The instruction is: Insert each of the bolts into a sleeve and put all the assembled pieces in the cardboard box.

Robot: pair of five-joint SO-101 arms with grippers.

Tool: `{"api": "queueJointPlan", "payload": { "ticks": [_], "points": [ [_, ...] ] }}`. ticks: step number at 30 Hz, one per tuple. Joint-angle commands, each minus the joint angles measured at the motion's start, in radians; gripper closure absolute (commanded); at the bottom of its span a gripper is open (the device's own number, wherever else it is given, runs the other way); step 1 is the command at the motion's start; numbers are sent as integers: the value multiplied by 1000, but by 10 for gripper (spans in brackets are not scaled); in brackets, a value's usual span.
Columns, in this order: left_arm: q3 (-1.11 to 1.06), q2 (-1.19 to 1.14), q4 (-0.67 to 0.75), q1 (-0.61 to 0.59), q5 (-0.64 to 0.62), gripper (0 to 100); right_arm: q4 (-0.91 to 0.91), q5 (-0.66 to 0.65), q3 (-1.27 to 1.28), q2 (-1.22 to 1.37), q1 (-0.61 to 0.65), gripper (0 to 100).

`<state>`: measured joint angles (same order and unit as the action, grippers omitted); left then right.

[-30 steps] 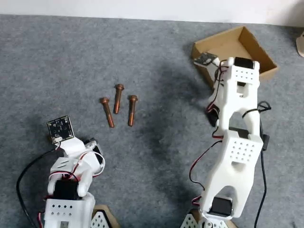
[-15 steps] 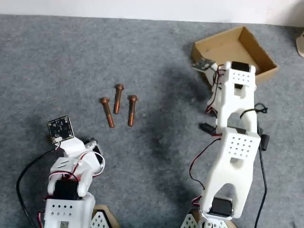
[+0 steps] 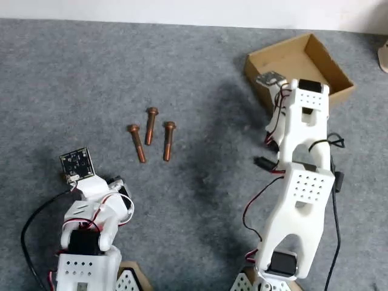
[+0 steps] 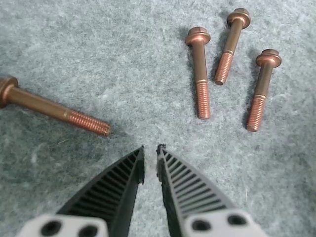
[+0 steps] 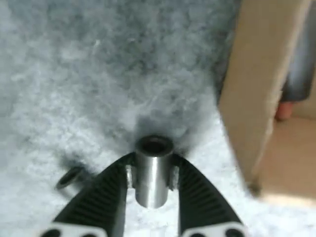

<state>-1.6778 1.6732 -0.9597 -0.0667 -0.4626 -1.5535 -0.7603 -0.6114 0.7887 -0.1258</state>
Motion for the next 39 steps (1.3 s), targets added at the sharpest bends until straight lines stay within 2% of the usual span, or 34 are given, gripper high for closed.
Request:
{"api": "queueJointPlan", "payload": {
  "ticks": [1,11,20,33,39],
  "points": [
    [-25,-1,-3,-5,-2,941,-87,44,-12,-136,30,993],
    [-25,-1,-3,-4,-2,941,-142,181,-7,-348,33,993],
    [-25,-1,-3,44,-2,941,-200,269,22,-524,33,993],
    [-24,12,5,42,8,941,-127,308,501,-946,119,993],
    [-21,12,-2,47,233,941,44,304,823,-1096,130,993]
  ]
}}
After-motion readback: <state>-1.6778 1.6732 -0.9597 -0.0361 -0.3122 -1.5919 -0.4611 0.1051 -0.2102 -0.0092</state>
